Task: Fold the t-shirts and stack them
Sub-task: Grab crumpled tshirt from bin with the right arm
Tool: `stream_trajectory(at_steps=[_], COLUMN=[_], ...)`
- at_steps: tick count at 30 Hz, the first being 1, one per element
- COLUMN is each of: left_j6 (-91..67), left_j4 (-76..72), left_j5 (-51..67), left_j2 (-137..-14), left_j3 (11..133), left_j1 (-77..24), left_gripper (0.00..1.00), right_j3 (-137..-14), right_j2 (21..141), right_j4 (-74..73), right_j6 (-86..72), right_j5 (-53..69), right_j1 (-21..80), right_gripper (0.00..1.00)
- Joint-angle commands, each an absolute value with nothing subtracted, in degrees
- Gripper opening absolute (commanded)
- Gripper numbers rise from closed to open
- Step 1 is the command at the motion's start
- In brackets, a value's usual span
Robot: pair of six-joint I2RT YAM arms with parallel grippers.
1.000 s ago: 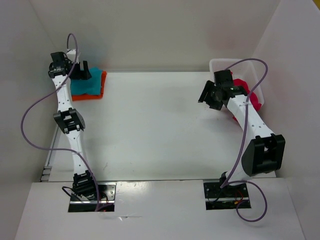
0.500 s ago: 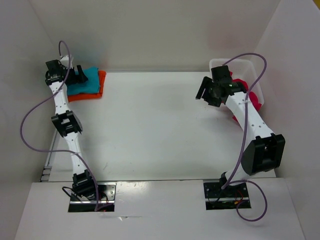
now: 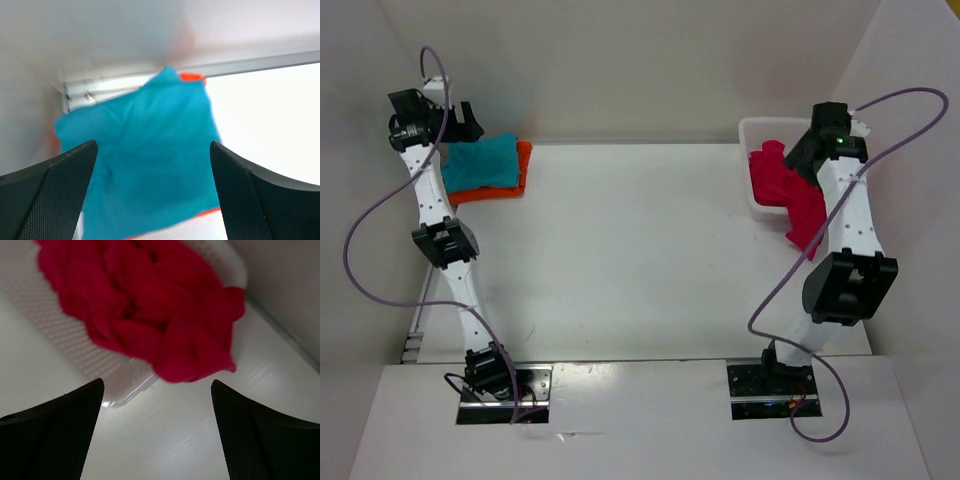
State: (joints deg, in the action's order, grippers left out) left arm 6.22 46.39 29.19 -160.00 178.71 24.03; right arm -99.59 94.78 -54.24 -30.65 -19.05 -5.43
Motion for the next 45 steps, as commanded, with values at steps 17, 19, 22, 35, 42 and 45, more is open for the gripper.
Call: stream_trajectory(at_steps=[17, 19, 22, 35, 42, 45], left_j6=[18.1, 17.4, 16.9, 15.1, 15.1, 15.1], left_j4=[71.5, 71.5, 70.8, 69.3, 69.3, 68.7], left_j5=[29.4, 30.1, 30.1, 25.6, 25.0, 24.5], left_j2=[-146.5, -145.8, -143.4, -136.7, -135.0, -135.0], left_j3=[174.1, 173.0, 169.8, 160.0, 158.9, 158.9], left_j1=[15.0, 15.0, 14.4, 13.4, 12.8, 12.8], left_gripper=[0.99, 0.99, 0.99, 0.99, 0.99, 0.99], right_j3=[-103.5, -102.7, -100.2, -101.9, -102.0, -105.4], right_j2=[117.7, 117.7, 117.1, 107.5, 103.3, 100.2], right_j4=[-50.5, -49.5, -48.2, -43.7, -43.1, -44.3], right_j6=[-23.7, -23.2, -22.6, -22.1, -23.2, -23.2], right_j5=[-26.0, -25.0, -22.9, -17.8, -13.2, -15.7], right_j1=[-11.6, -12.1, -13.4, -13.4, -13.4, -12.0], right_gripper=[0.66, 0.47, 0.12, 0.0, 0.0, 0.0])
